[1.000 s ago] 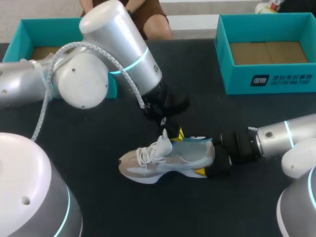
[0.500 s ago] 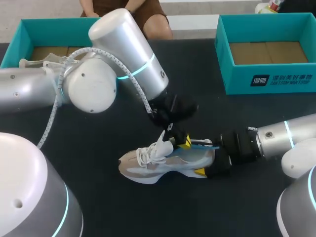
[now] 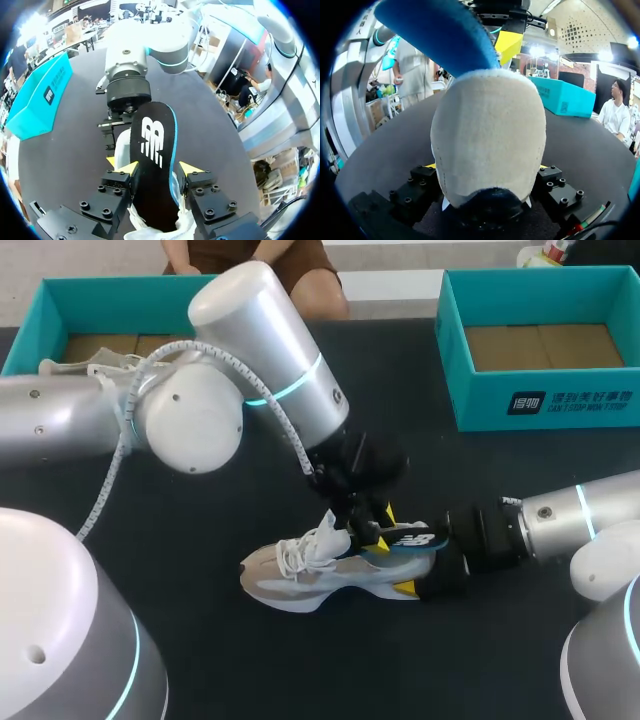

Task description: Take the shoe out of the shoebox, open the shoe tongue, remove and reinsert the insole, then place the shoe into the shoebox

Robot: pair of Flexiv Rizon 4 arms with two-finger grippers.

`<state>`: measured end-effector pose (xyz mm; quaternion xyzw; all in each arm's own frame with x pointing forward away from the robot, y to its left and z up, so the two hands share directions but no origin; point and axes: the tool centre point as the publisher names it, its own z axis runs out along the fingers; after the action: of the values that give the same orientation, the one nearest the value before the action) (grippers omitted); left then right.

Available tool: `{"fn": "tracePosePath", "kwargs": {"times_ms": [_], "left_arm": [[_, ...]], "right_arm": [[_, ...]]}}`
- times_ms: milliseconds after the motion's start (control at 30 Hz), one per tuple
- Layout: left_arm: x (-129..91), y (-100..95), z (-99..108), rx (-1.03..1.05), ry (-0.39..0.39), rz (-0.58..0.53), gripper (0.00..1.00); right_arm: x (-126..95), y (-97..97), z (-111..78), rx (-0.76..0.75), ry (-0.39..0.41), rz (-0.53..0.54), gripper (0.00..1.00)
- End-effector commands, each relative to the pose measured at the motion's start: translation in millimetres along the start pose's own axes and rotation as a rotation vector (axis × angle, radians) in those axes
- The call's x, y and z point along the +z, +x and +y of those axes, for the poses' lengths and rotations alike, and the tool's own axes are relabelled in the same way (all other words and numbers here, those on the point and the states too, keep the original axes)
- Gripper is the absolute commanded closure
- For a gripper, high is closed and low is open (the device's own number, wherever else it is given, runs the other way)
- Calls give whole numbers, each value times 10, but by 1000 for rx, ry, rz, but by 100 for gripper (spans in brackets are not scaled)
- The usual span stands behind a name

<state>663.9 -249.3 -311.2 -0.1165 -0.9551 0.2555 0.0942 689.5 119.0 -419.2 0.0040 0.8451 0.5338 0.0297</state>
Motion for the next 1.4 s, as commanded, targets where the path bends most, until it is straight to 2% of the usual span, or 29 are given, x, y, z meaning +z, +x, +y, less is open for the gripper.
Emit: {"fn": "tracePosePath", "kwargs": {"times_ms": [33, 200, 300, 500, 567, 700, 900, 1033, 1100, 1400], "left_arm": [[4, 138, 6, 35, -6, -46, 49], [39, 233, -3, 74, -16, -67, 47], [70, 265, -18, 86, -27, -125, 46], [198, 216, -48, 109, -58, -236, 39], [206, 202, -49, 108, -52, -242, 40], [230, 178, -42, 114, -56, -345, 39], [263, 138, -36, 113, -64, -413, 38], [216, 141, -51, 109, -61, -446, 42], [188, 151, -58, 114, -61, -471, 50], [144, 167, -75, 128, -57, -597, 50]], "right_arm": [[34, 2, -23, 0, 6, -1, 100], [34, 2, -23, 0, 6, -1, 100], [34, 2, -23, 0, 6, -1, 100], [34, 2, -23, 0, 6, -1, 100], [34, 2, -23, 0, 6, -1, 100], [34, 2, -23, 0, 6, -1, 100], [34, 2, -23, 0, 6, -1, 100], [34, 2, -23, 0, 6, -1, 100], [34, 2, -23, 0, 6, -1, 100], [34, 2, -23, 0, 6, -1, 100]]}}
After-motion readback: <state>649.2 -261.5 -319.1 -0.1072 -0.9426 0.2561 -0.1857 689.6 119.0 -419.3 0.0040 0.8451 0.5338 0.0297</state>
